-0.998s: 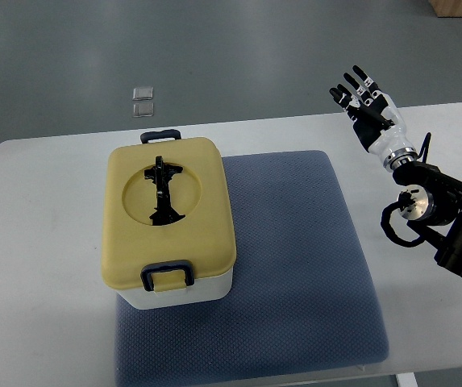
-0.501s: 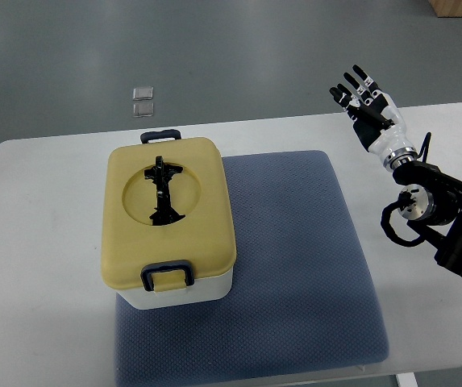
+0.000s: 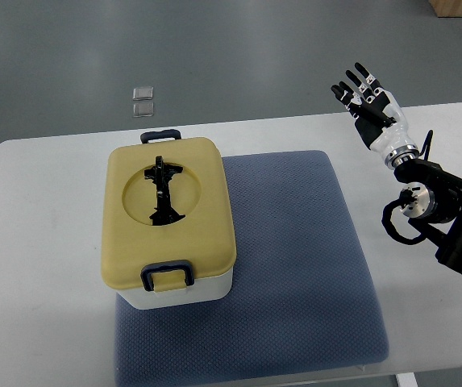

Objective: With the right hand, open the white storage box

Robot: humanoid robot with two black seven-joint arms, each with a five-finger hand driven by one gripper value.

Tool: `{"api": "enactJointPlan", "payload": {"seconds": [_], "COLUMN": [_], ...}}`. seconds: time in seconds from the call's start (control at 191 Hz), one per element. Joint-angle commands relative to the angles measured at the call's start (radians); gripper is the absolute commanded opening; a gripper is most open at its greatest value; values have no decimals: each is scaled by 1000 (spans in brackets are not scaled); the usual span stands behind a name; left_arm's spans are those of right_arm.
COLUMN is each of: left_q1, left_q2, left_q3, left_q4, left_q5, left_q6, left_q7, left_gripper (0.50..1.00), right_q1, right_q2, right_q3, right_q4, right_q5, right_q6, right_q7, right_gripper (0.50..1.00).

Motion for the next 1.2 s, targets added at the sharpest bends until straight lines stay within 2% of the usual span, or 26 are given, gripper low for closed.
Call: {"api": "enactJointPlan", "payload": {"seconds": [0.0, 0.428, 0.611, 0.81, 0.935, 1.196], "left_q1": [0, 0, 0, 0, 0, 0], "left_q2": [0, 0, 0, 0, 0, 0], "left_q3": [1, 1, 1, 1, 1, 1], "left_q4": [0, 0, 0, 0, 0, 0], "left_q5": [0, 0, 0, 0, 0, 0], "left_q6": [0, 0, 0, 0, 0, 0], "left_q7": [0, 0, 0, 0, 0, 0], "left_gripper": [1000, 1000, 1000, 1000, 1000, 1000], "right_q1": [0, 45, 108, 235, 342, 531], "right_q2": [-1, -18, -76, -149, -181, -219], "right_q3": [-1, -14, -46, -178, -251, -314], "right_q4": [0, 0, 5, 20, 32, 184], "right_q5": [-1, -4, -41, -228, -398, -762], "right_q6": [2, 12, 14, 17, 52, 121], "right_q7": [-2, -2, -2, 0, 8, 8], "right_gripper": [930, 930, 930, 930, 930, 930]}}
